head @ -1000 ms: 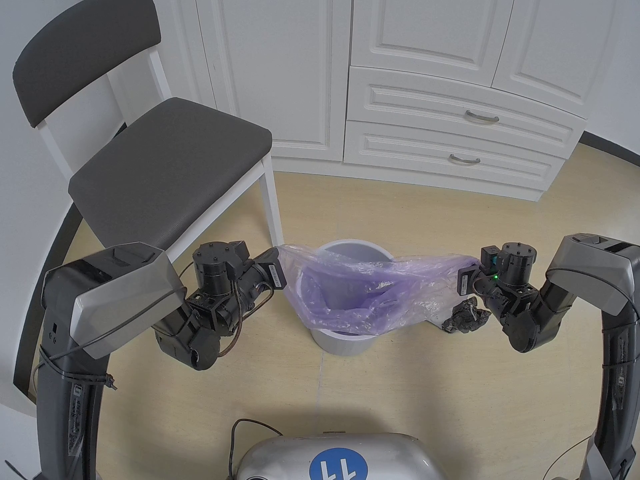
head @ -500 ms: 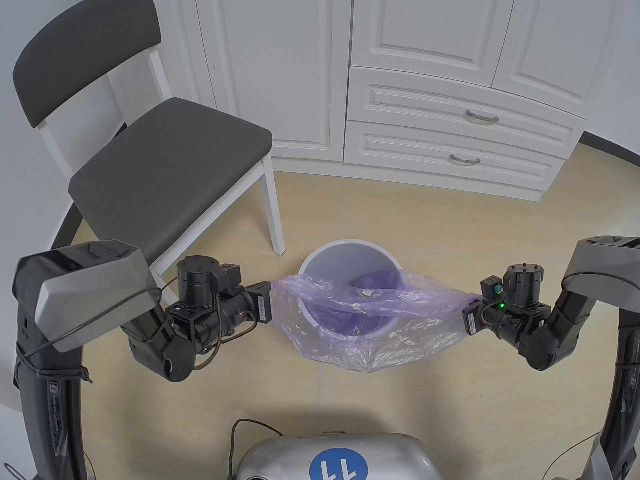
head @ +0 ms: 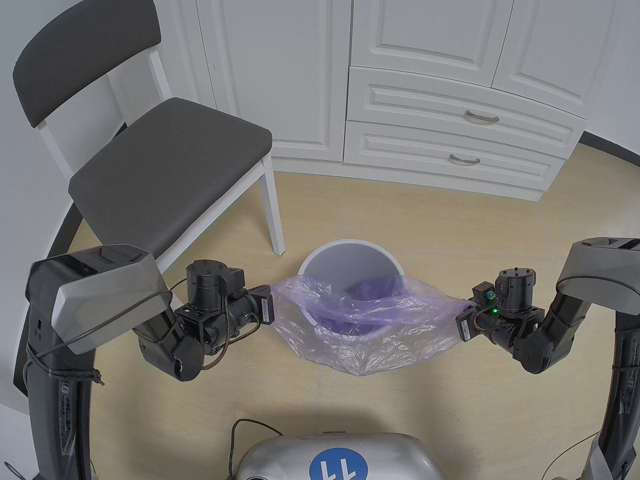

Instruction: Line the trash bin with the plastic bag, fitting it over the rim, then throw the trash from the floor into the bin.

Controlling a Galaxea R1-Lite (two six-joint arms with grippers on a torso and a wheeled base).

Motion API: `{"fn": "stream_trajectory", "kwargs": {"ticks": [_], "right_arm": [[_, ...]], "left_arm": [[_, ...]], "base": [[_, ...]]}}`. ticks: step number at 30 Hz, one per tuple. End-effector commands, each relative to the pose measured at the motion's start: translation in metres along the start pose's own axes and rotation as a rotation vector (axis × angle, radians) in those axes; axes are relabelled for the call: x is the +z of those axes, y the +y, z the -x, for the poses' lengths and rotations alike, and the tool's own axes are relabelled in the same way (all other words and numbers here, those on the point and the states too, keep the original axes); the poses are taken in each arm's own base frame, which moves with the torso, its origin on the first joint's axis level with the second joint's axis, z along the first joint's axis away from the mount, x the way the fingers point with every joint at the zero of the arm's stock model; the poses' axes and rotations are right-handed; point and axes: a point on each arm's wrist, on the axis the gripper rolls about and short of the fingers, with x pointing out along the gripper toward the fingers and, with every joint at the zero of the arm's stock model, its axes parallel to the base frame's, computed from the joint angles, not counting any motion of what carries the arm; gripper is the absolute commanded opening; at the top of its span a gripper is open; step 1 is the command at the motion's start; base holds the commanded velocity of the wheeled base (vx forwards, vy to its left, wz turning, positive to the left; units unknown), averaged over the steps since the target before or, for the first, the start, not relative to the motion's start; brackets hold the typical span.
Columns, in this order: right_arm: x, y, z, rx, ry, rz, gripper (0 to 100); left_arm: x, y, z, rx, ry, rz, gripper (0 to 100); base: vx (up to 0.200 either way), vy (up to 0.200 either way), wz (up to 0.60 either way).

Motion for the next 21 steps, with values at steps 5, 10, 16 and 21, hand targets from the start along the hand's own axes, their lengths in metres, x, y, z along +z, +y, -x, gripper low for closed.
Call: {"fn": "stream_trajectory", "kwargs": {"ticks": [5,10,16,21], "right_arm": [[0.011,-0.001,-0.046,-0.121,-0.116,-0.147,0],[0.009,-0.003,-0.047,-0.127,-0.112,-0.148,0],[0.007,-0.002,-0.036,-0.118,-0.091,-0.135,0],[0.015,-0.008,-0.025,-0.123,-0.108,-0.132,0]], "left_arm": [[0.004,-0.006,-0.04,0.078,-0.15,0.138,0],[0.009,-0.01,-0.04,0.063,-0.194,0.14,0],[0.008,-0.013,-0.031,0.052,-0.173,0.133,0],[0.015,-0.017,-0.027,0.039,-0.197,0.136,0]], "base": [[0.0,0.0,0.0],[0.0,0.0,0.0],[0.0,0.0,0.0],[0.0,0.0,0.0]]}}
